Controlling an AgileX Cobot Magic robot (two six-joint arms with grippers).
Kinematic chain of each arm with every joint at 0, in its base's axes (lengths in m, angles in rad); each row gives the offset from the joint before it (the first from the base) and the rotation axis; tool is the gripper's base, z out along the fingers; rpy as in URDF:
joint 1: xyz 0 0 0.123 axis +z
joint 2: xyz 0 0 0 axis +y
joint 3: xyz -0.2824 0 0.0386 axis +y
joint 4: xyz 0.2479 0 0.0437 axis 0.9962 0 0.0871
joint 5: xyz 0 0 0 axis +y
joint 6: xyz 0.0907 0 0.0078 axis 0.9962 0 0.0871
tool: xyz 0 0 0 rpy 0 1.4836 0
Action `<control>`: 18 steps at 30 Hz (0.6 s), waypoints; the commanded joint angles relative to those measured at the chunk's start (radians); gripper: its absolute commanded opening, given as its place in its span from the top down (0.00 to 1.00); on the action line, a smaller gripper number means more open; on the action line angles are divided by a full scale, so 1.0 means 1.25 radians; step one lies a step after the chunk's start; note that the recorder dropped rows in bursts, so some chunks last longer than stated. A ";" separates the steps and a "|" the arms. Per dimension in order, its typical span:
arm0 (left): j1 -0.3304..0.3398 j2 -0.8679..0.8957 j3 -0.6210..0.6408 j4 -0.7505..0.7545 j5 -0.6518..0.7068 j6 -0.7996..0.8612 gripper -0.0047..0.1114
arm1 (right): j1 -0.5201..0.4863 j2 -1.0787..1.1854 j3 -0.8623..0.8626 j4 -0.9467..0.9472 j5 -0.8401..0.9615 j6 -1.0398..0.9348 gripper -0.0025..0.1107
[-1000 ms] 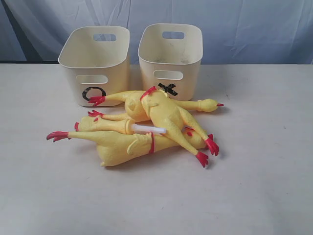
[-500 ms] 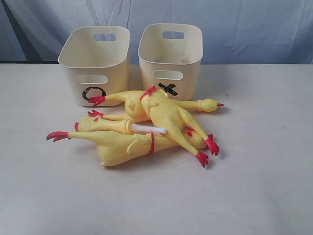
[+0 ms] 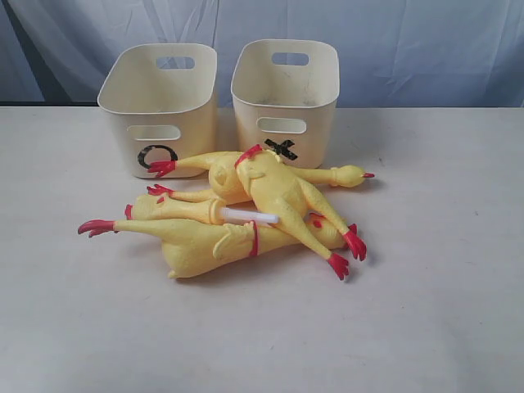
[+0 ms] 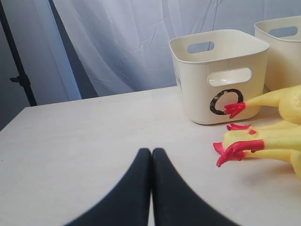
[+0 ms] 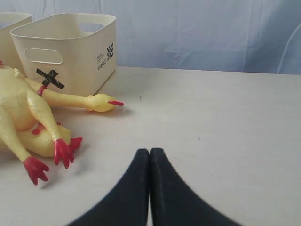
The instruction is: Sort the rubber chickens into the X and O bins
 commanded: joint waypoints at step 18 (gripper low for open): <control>-0.006 -0.003 0.004 -0.145 -0.109 -0.026 0.96 | 0.004 -0.005 -0.002 0.002 -0.007 -0.002 0.99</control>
